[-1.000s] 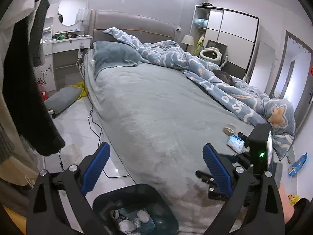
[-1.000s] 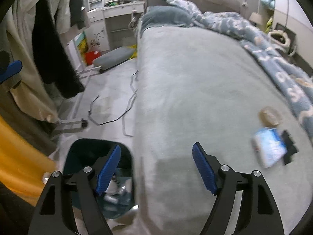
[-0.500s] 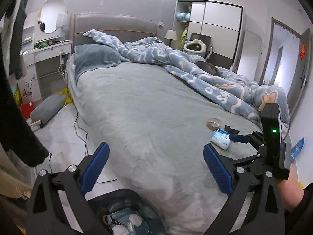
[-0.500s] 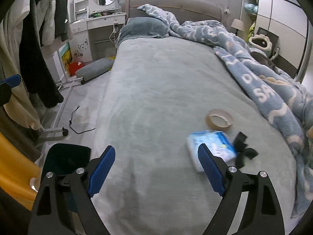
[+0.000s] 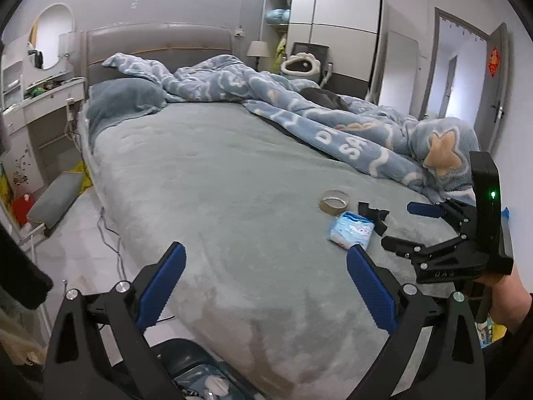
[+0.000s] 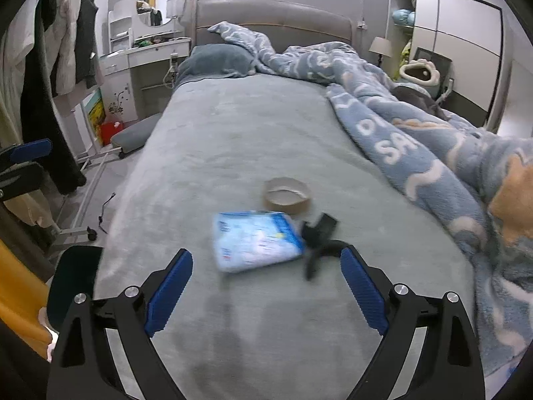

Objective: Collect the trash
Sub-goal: 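Move both tools back to the blue diaper packet on the bed, then close the left tool on the blue cartoon diaper packet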

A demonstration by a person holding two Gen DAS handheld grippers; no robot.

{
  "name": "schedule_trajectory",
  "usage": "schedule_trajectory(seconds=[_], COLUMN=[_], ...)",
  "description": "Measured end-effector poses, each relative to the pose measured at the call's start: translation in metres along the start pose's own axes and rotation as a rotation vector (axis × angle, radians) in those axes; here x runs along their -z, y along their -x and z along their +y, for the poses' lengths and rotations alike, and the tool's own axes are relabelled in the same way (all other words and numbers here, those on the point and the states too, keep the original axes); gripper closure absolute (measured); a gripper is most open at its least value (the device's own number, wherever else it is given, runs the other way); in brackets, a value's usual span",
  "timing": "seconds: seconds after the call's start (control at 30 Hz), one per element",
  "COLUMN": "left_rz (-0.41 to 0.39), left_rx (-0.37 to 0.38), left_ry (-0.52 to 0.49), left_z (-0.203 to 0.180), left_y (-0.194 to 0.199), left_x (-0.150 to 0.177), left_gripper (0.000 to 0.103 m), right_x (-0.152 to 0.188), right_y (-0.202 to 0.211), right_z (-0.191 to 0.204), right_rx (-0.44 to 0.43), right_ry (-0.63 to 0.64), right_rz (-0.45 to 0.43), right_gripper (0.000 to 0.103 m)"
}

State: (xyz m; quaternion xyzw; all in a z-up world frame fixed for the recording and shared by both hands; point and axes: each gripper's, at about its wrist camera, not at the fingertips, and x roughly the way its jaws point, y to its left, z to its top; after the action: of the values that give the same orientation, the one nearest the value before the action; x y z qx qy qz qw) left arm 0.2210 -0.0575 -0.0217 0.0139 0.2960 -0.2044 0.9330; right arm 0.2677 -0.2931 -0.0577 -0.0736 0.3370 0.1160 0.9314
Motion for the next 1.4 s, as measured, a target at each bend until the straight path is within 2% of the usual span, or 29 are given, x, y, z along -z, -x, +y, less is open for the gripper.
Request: schedule_trajectory(seconds=[0.3, 0.4, 0.57, 0.73, 0.9, 0.97, 1.1, 1.2, 1.27, 1.33, 1.4], left_rz=[0.040, 0.062, 0.107, 0.139, 0.162, 0.164, 0.161, 0.160, 0.159, 0.160, 0.163], left_rx=[0.074, 0.094, 0.177, 0.212, 0.242, 0.247, 0.261, 0.264, 0.259, 0.263, 0.264], left_ry=[-0.055, -0.109, -0.126, -0.184, -0.196, -0.203, -0.209, -0.213, -0.217, -0.214, -0.207], left_z=[-0.023, -0.030, -0.034, -0.043, -0.048, -0.051, -0.058, -0.064, -0.067, -0.069, -0.071], left_y=[-0.034, -0.049, -0.073, -0.086, -0.100, -0.105, -0.112, -0.117, -0.120, -0.124, -0.129], left_x=[0.003, 0.007, 0.009, 0.013, 0.015, 0.014, 0.010, 0.007, 0.006, 0.005, 0.004], left_gripper=[0.004, 0.004, 0.004, 0.004, 0.004, 0.004, 0.004, 0.004, 0.004, 0.004, 0.004], right_x=[0.015, 0.019, 0.019, 0.016, 0.012, 0.011, 0.011, 0.013, 0.014, 0.014, 0.014], right_y=[-0.006, -0.009, -0.016, -0.026, -0.034, -0.037, -0.045, -0.050, -0.052, -0.049, -0.047], right_z=[-0.042, -0.048, -0.055, -0.053, -0.055, -0.056, -0.058, -0.058, -0.056, -0.056, -0.058], right_rx=[0.020, 0.015, -0.017, -0.047, -0.063, -0.075, -0.107, -0.131, -0.145, -0.145, -0.152], right_ry=[-0.010, 0.003, 0.012, 0.052, 0.057, 0.060, 0.064, 0.073, 0.078, 0.075, 0.067], right_rz=[0.013, 0.022, 0.020, 0.026, 0.037, 0.043, 0.061, 0.076, 0.083, 0.080, 0.073], right_gripper=[0.011, 0.011, 0.011, 0.011, 0.012, 0.022, 0.028, 0.038, 0.048, 0.054, 0.054])
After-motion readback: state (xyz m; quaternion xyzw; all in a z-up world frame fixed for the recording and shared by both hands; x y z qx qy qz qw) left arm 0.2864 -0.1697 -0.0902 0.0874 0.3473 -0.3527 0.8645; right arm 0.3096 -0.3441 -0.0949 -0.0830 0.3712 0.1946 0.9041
